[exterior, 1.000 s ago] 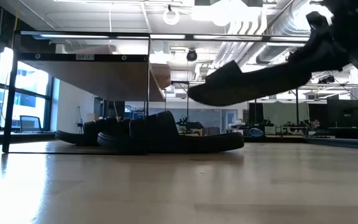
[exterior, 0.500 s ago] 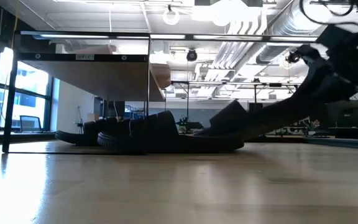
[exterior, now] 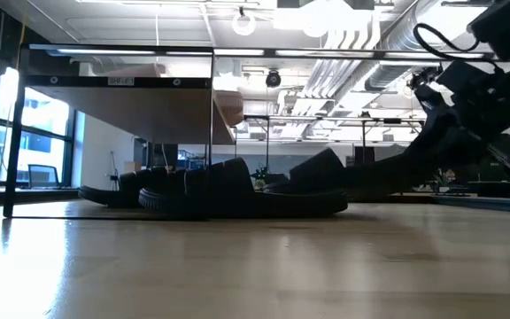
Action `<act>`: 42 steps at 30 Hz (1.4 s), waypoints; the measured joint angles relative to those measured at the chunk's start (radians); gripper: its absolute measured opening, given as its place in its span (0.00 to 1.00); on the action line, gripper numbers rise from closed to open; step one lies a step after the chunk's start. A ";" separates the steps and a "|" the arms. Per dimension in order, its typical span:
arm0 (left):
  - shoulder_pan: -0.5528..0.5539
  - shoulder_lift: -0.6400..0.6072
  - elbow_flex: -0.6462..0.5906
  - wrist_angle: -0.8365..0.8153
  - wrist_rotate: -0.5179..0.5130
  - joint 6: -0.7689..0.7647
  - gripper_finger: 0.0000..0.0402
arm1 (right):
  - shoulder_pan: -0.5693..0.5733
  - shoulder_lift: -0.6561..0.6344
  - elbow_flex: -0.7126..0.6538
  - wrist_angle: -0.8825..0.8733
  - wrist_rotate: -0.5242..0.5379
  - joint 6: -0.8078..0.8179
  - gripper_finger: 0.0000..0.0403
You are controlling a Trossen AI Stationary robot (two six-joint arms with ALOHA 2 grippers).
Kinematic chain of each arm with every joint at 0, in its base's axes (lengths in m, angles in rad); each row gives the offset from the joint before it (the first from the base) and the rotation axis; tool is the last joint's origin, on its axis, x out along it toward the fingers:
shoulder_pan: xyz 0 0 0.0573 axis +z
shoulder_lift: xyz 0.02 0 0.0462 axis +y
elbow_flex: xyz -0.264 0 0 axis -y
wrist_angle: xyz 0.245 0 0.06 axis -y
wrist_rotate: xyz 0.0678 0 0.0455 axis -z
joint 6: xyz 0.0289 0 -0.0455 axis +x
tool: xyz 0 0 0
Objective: Pick and place slides into the shelf
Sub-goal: Put the black slide under the shelf
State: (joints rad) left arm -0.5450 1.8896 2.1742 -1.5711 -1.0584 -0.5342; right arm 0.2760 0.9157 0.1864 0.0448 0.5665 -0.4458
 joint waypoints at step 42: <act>0.793 -0.123 0.000 0.459 1.418 0.733 0.27 | -0.219 -0.071 0.247 -0.197 -0.270 0.842 0.36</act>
State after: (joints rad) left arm 0.2482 1.7663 2.1741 -1.1122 0.3595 0.1992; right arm 0.0566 0.8446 0.4329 -0.1521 0.2969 0.3962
